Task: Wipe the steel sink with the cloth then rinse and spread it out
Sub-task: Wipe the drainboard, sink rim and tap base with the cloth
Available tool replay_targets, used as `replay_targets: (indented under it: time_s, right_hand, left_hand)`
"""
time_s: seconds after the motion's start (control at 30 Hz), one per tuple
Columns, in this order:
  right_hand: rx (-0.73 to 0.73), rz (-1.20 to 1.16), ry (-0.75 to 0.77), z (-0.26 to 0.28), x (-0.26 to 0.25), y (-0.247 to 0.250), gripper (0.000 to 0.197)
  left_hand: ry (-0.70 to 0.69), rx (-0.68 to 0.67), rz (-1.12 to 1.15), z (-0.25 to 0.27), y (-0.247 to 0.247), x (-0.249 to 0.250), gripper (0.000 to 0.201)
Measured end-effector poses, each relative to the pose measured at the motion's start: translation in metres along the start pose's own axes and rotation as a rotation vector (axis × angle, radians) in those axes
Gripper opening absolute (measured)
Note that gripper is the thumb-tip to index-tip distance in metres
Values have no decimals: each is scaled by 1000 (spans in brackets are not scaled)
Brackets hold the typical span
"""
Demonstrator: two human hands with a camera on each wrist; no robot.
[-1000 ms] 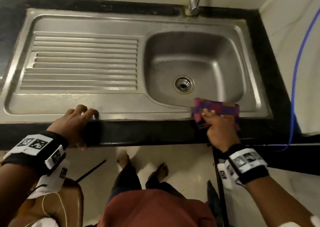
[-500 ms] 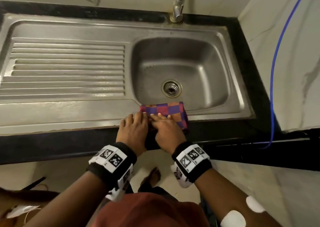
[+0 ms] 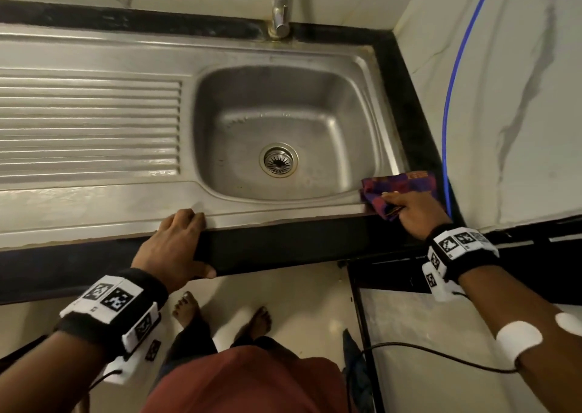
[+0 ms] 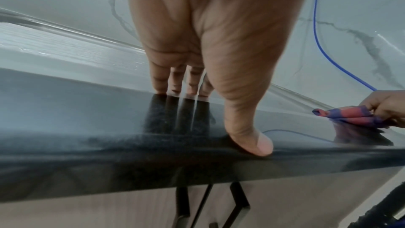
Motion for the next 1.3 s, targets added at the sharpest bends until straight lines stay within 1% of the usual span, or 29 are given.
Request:
replay_targets:
  time_s: [0.13, 0.23, 0.27, 0.37, 0.43, 0.5, 0.6, 0.63, 0.7, 0.8, 0.83, 0.9, 0.97, 1.03, 1.17, 1.3]
  right_hand:
    - [26, 25, 6, -1, -3, -8, 45]
    - [55, 52, 47, 14, -35, -12, 47]
    - [51, 38, 93, 21, -54, -17, 47]
    - [6, 6, 318, 39, -129, -38, 46]
    - [-58, 7, 473, 47, -191, -54, 50]
    - [-150, 36, 593, 54, -260, -75, 51]
    - [-234, 210, 676, 44, -345, -113, 54]
    - [-243, 247, 683, 36, -364, -121, 56]
    - [-257, 279, 679, 22, -383, -124, 60]
    - [-281, 314, 716, 23, -381, -115, 59]
    - [-288, 285, 719, 30, -375, -112, 61]
    - [-336, 155, 687, 45, -358, -108, 66]
    - [-367, 1, 605, 50, -331, -103, 69]
    - [-333, -86, 509, 44, -299, -91, 64]
    - [-248, -115, 355, 33, -227, -62, 51]
    - [-143, -96, 97, 19, -156, -41, 49]
  left_hand:
    - [-15, -45, -55, 10, 1, -12, 117]
    - [42, -47, -104, 25, 9, -36, 119]
    - [51, -55, -116, 29, 12, -43, 117]
    - [49, -79, -136, 32, 21, -56, 112]
    - [36, -81, -120, 30, 22, -59, 109]
    - [29, -70, -90, 28, 20, -61, 107]
    - [40, -51, -62, 26, 17, -70, 108]
    - [52, -39, -53, 26, 17, -73, 109]
    - [48, -22, -55, 26, 17, -82, 110]
    - [21, 3, -73, 26, 11, -92, 111]
    - [10, 8, -71, 26, 9, -94, 111]
    - [-6, 1, -80, 26, 9, -96, 108]
    - [-10, -4, -96, 27, 10, -96, 103]
    - [-16, -8, -111, 28, 14, -94, 104]
    - [-40, -8, -98, 27, 13, -93, 111]
    - [-25, -6, -102, 27, 8, -93, 120]
Point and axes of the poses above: each hand's wrist, its own z-axis away from the middle knuckle, its own y-axis out of the back of the hand, x = y × z, the point moved 1 cm from there along -z, towards the middle knuckle, and after that the axes turned 6 degrees about -y, right-handed, at the moved point
